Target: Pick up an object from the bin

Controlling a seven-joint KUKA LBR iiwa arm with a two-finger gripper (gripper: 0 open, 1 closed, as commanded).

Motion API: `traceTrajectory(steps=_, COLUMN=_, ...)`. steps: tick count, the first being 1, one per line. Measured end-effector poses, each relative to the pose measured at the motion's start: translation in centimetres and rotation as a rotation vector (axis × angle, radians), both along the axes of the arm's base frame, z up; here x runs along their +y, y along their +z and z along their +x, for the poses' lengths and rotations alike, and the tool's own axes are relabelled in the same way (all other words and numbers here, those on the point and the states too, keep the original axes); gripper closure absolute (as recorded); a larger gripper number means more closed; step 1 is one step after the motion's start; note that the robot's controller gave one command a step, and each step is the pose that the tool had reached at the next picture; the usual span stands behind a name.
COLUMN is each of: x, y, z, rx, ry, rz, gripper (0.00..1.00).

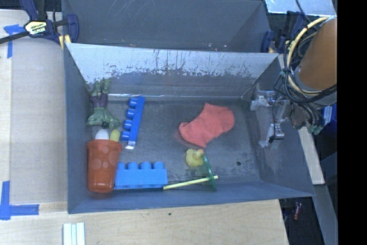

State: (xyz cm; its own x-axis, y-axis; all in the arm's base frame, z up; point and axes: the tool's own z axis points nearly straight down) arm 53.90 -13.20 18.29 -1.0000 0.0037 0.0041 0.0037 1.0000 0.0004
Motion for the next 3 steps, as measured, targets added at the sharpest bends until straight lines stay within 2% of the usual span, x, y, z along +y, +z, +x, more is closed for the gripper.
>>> traceTrajectory(steps=1, x=0.1, y=0.4, z=0.2, rx=-0.008, ry=0.004, rz=-0.001, gripper=0.00)
traceTrajectory(steps=2, x=1.6, y=-1.2, z=4.2, rx=-0.012, ry=0.124, rz=-0.004, gripper=0.00)
traceTrajectory(steps=3, x=2.7, y=-3.0, z=6.1, rx=-0.012, ry=0.024, rz=-0.002, gripper=0.00)
